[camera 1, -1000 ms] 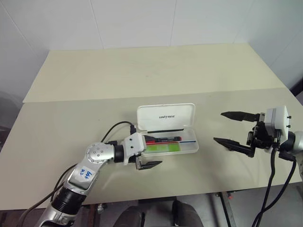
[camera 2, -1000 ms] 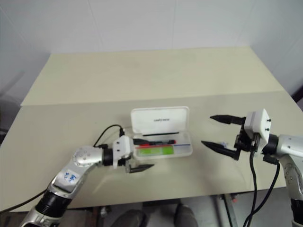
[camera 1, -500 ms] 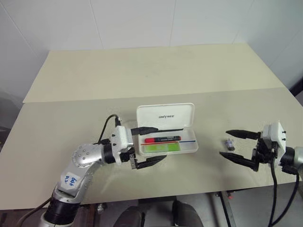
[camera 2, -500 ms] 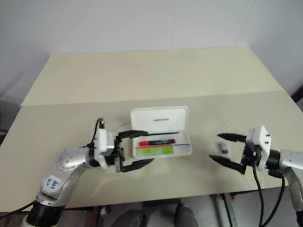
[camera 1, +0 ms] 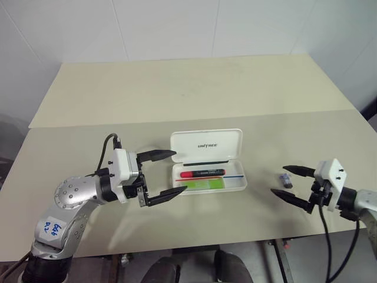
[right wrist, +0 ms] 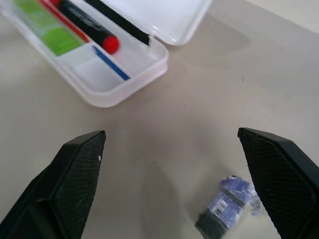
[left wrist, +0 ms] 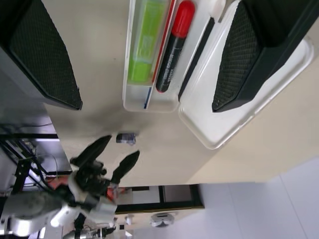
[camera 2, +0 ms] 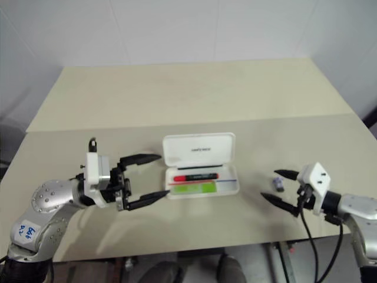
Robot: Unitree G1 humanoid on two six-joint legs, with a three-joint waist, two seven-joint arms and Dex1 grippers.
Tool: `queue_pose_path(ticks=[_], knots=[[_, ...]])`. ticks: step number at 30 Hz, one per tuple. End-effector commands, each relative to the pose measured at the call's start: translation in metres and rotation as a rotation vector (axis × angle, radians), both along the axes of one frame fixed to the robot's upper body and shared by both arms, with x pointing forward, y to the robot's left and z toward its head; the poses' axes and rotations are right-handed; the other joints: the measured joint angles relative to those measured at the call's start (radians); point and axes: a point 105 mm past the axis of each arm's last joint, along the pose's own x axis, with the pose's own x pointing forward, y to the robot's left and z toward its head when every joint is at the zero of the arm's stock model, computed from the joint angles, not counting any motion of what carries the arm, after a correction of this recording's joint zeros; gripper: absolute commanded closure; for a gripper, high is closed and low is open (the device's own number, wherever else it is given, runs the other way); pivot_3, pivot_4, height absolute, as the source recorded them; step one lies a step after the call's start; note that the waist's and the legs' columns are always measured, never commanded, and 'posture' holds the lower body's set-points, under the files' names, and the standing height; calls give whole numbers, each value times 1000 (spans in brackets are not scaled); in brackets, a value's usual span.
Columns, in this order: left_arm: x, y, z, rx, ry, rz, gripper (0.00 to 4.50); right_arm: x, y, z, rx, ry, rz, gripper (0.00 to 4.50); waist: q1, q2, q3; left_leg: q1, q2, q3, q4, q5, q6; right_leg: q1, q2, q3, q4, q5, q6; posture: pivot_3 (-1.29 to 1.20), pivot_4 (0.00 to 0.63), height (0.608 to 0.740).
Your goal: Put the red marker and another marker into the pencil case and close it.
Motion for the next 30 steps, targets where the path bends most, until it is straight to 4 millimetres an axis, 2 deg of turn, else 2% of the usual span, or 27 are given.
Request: queue_pose_path(ticks=[1, 6, 14, 23, 30], knots=[[-7, -1, 9, -11, -33, -1, 39, 2, 2, 3, -1, -36, -54, 0, 0, 0, 0, 0, 0, 0, 0, 0, 0, 0, 0, 0, 0, 0, 0, 0, 150, 740], [-4, 2, 10, -9, -33, 19, 39, 3, 3, -7, 29, -59, -166, 0, 0, 0, 0, 0, 0, 0, 0, 0, 0, 0, 0, 0, 0, 0, 0, 0, 150, 740], [-2, 0, 12, -9, -42, 17, 39, -1, -15, -25, 75, -74, -365, 0, -1, 0, 0, 1, 0, 1, 0, 0, 0, 1, 1, 1, 0, 0, 0, 0, 150, 740], [3, -1, 13, -18, -53, 8, 39, -5, -20, -41, 119, -44, -496, 0, -4, 0, 0, 2, 0, 1, 1, 0, 0, 1, 1, 2, 0, 0, 0, 0, 150, 740], [5, 0, 12, -22, -60, 4, 0, 0, -14, -40, 153, -62, -525, 2342, -3, 0, 0, 3, 0, 1, 1, 1, 0, 2, 1, 3, 1, 0, -1, 0, 150, 740]])
